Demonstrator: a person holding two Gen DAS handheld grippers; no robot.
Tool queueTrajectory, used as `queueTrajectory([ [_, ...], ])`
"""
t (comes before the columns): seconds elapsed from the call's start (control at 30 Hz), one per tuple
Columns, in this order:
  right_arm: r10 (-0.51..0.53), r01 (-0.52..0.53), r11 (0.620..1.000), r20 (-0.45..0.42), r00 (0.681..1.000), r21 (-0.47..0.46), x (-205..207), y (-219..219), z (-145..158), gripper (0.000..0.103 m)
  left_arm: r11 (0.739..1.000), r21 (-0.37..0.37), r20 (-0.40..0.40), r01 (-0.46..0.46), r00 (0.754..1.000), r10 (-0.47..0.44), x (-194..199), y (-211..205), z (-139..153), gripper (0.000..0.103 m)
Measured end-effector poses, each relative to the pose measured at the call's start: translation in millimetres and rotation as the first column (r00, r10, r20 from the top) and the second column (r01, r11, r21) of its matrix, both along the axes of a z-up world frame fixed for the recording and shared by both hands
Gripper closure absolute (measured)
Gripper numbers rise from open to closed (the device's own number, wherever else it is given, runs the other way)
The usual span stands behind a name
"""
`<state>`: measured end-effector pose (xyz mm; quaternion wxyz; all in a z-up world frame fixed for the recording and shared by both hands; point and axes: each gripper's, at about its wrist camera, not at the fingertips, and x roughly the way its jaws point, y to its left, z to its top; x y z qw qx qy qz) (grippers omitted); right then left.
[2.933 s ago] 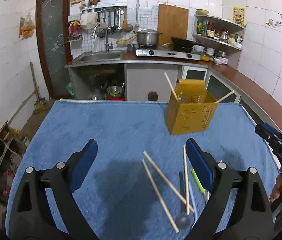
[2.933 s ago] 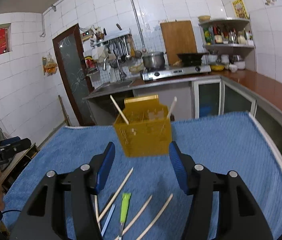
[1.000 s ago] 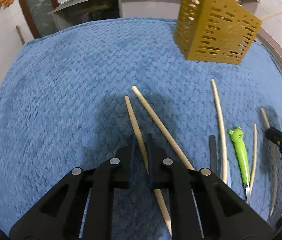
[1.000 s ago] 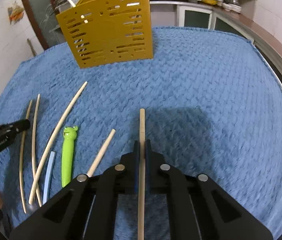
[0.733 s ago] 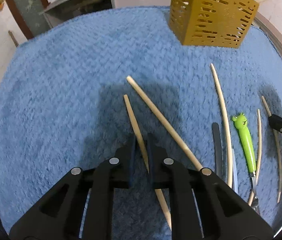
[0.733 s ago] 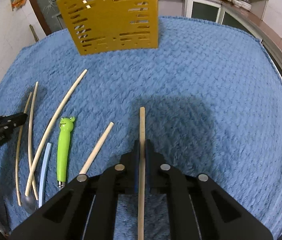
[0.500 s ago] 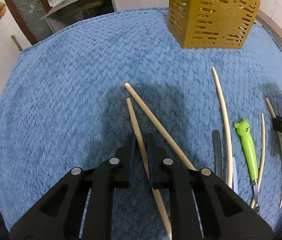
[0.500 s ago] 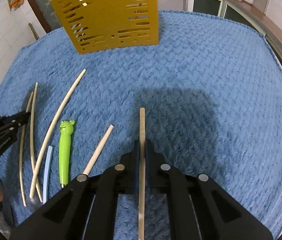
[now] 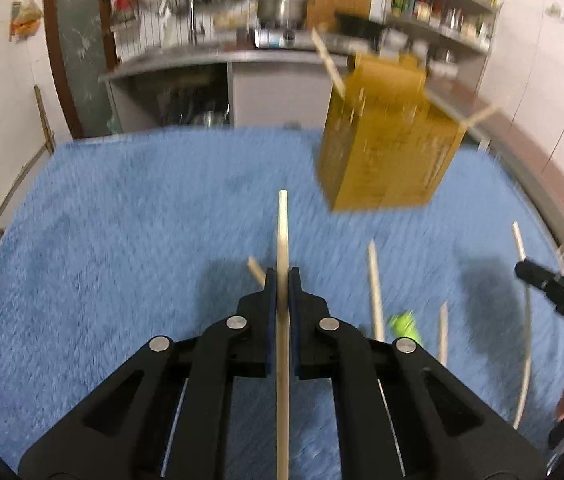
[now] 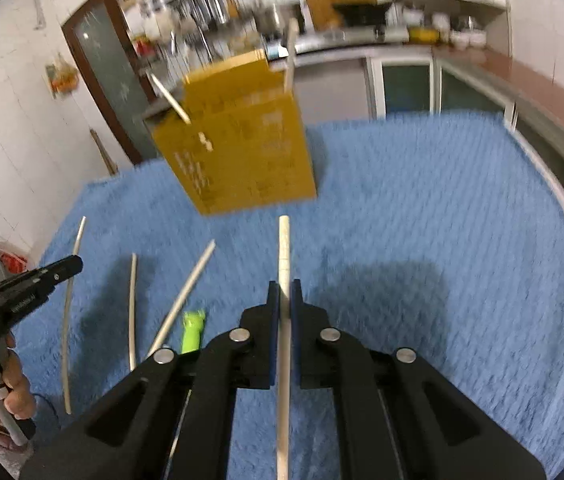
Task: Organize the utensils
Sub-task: 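Lift the left tool's chopstick over the yellow holder while the right tool carries its own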
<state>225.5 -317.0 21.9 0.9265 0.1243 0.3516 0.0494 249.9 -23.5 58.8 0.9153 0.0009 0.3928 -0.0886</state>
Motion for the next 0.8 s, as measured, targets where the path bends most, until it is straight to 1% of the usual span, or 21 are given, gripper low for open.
queueTrajectory([
  [0.03,-0.009,0.009,1.000,0.044,0.999,-0.001,-3,0,6,0.097,1.000,-0.020,0.033,0.000,0.999,0.000,-1,0,8,0.098],
  [0.1,-0.022,0.021,1.000,0.104,0.994,0.013,-5,-1,16,0.097,0.999,-0.038,0.062,0.001,0.998,0.001,1,0,17,0.098],
  [0.13,-0.030,0.026,0.999,0.150,0.988,0.026,-7,-1,22,0.097,0.998,-0.066,0.085,0.002,0.996,0.003,3,0,24,0.098],
  [0.2,-0.042,0.035,0.999,0.214,0.976,0.036,-9,-3,34,0.097,0.996,-0.086,0.103,0.016,0.995,-0.007,10,-1,31,0.098],
  [0.23,-0.050,0.042,0.998,0.250,0.967,0.037,-9,-2,41,0.097,0.995,-0.097,0.126,0.020,0.992,-0.008,12,-3,38,0.098],
  [0.3,-0.057,0.047,0.998,0.303,0.951,0.039,-7,-1,51,0.097,0.995,-0.098,0.160,0.025,0.987,-0.009,16,-9,48,0.098],
  [0.4,-0.059,0.048,0.998,0.363,0.930,0.038,1,-1,67,0.097,0.990,-0.122,0.176,0.067,0.983,-0.045,29,-16,62,0.098],
  [0.5,-0.058,0.058,0.998,0.425,0.903,0.014,11,0,81,0.097,0.990,-0.108,0.204,0.087,0.977,-0.064,37,-27,77,0.098],
  [0.57,-0.062,0.062,0.998,0.470,0.880,0.014,20,-1,91,0.097,0.988,-0.105,0.242,0.114,0.966,-0.086,42,-36,92,0.098],
  [0.67,-0.078,0.071,0.997,0.521,0.850,0.033,34,-5,104,0.097,0.984,-0.125,0.276,0.123,0.958,-0.084,57,-43,109,0.098],
  [0.77,-0.097,0.076,0.995,0.587,0.804,0.060,44,-9,116,0.097,0.984,-0.144,0.311,0.105,0.949,-0.055,72,-49,122,0.098],
  [0.8,-0.108,0.081,0.994,0.612,0.783,0.072,46,-10,119,0.097,0.983,-0.152,0.324,0.103,0.945,-0.049,79,-51,126,0.098],
])
